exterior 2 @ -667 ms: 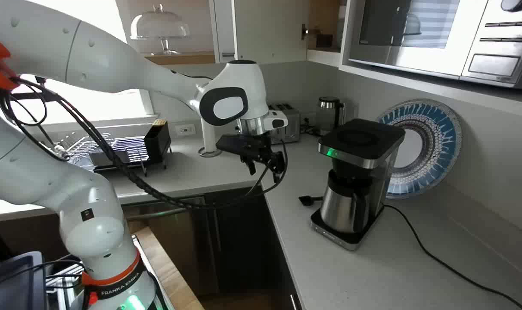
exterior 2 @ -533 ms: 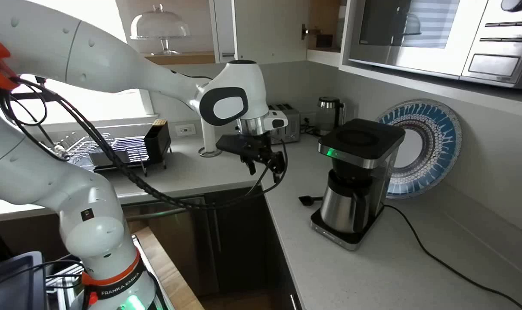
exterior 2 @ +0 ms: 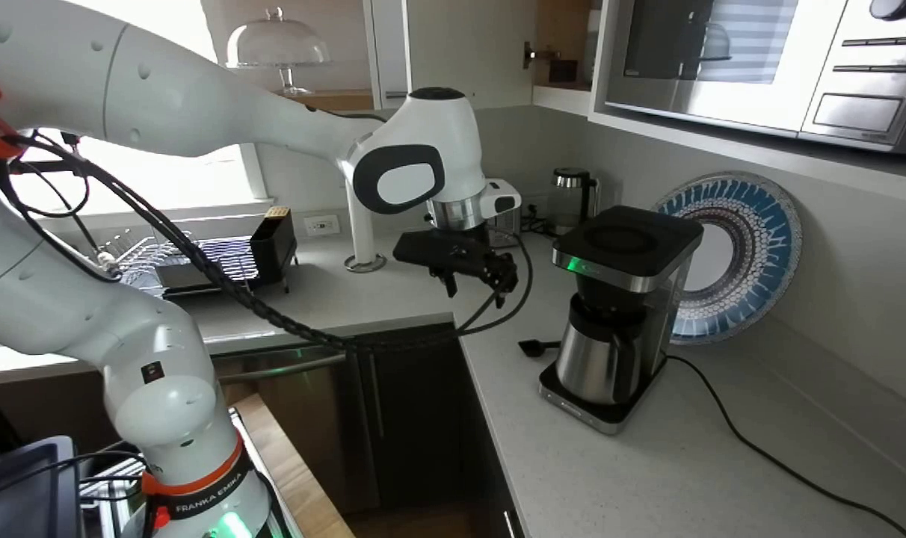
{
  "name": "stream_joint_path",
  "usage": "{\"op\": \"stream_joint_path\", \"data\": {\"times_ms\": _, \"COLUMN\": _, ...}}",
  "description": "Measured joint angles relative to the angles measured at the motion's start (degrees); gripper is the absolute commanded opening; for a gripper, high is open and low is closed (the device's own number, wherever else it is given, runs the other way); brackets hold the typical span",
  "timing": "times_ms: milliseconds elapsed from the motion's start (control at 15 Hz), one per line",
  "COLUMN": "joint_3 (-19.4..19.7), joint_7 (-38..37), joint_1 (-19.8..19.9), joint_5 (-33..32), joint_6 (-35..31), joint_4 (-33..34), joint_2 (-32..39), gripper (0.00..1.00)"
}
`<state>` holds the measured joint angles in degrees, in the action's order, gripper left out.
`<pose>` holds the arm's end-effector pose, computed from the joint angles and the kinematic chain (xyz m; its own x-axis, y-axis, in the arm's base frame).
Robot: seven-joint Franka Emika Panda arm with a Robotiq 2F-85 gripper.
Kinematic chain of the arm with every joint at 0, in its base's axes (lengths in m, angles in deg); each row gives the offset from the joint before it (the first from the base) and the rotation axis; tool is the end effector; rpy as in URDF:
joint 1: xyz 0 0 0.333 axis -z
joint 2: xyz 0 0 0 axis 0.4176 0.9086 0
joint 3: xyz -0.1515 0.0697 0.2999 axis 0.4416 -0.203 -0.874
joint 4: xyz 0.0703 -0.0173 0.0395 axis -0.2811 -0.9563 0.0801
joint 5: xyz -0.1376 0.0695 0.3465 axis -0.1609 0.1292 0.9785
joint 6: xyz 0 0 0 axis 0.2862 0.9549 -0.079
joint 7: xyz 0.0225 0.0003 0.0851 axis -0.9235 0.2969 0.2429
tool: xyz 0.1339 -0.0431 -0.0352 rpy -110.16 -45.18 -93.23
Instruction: Pick up the coffee jar and put it on the kitchen counter
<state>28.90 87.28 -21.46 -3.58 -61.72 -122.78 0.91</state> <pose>0.3737 -0.1689 0.4789 0.9104 0.3411 0.2340 0.3342 -0.9399 0.0701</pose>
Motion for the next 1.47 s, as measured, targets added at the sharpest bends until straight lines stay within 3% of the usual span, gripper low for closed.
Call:
{"op": "stream_joint_path", "data": {"times_ms": 267, "joint_3": 6.2, "joint_7": 16.2, "joint_1": 0.0, "joint_5": 2.5, "joint_6": 0.1, "joint_4": 4.7, "joint_2": 1.3, "gripper": 1.00}}
{"op": "stream_joint_path", "data": {"times_ms": 533, "joint_3": 10.1, "joint_7": 25.1, "joint_1": 0.9, "joint_5": 4.9, "joint_6": 0.1, "joint_4": 8.4, "joint_2": 4.7, "gripper": 1.00}}
{"op": "stream_joint_path", "data": {"times_ms": 1133, "joint_3": 11.8, "joint_7": 29.6, "joint_1": 5.9, "joint_5": 9.8, "joint_6": -3.8, "joint_4": 14.2, "joint_2": 16.4, "gripper": 1.00}}
{"op": "stream_joint_path", "data": {"times_ms": 1467, "joint_3": 11.8, "joint_7": 29.8, "joint_1": 5.9, "joint_5": 10.0, "joint_6": -3.8, "joint_4": 15.1, "joint_2": 17.5, "gripper": 1.00}}
